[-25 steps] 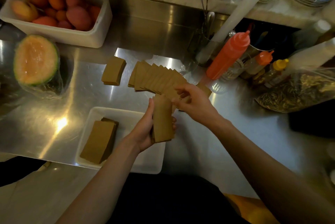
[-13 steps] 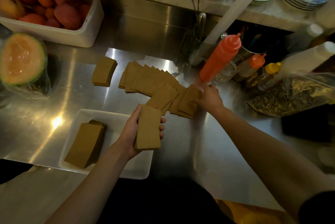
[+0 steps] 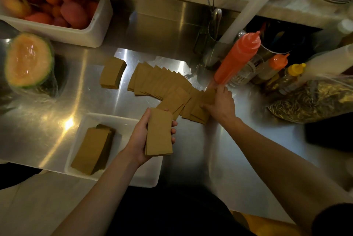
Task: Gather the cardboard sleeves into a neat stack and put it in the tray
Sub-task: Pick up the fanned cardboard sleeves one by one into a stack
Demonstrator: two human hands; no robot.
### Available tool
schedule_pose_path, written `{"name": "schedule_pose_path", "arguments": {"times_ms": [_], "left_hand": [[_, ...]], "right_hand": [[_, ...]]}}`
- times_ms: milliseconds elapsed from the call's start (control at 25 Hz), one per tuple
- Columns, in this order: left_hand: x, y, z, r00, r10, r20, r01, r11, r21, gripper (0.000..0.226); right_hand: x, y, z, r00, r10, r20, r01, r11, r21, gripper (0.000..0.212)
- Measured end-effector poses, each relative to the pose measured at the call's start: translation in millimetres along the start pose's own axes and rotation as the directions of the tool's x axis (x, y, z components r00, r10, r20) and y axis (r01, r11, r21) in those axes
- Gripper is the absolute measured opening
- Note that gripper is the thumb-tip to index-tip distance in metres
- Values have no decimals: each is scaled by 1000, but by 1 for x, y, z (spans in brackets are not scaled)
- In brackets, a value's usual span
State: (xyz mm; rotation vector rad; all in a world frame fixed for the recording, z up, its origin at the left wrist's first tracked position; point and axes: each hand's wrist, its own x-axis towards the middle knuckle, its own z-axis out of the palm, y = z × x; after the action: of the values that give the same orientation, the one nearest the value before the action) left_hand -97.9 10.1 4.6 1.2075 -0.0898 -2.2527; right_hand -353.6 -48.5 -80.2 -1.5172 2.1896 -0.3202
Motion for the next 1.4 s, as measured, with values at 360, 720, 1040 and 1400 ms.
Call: {"name": "schedule_pose_path", "arguments": {"times_ms": [360,720,1040,1400], "left_hand": [[3,3,-10,999,47,10,-47,999,-10,55],[-2,6,-9,998,58,23,-59,998,25,56],[-2,6,-17,996,81,36,-81,997,15,56],[2,5,-10,992,95,86,-96,995,17,52]], "right_hand": [[-28,23,-33,877,21,479,-268,850,454,69],[24,5,-20,938,30,346,-50,998,49,91],[17,6,-9,980,96,175,-67,984,-167,102],[-35,5,-28,964,76,256,-178,898,403,35]]}}
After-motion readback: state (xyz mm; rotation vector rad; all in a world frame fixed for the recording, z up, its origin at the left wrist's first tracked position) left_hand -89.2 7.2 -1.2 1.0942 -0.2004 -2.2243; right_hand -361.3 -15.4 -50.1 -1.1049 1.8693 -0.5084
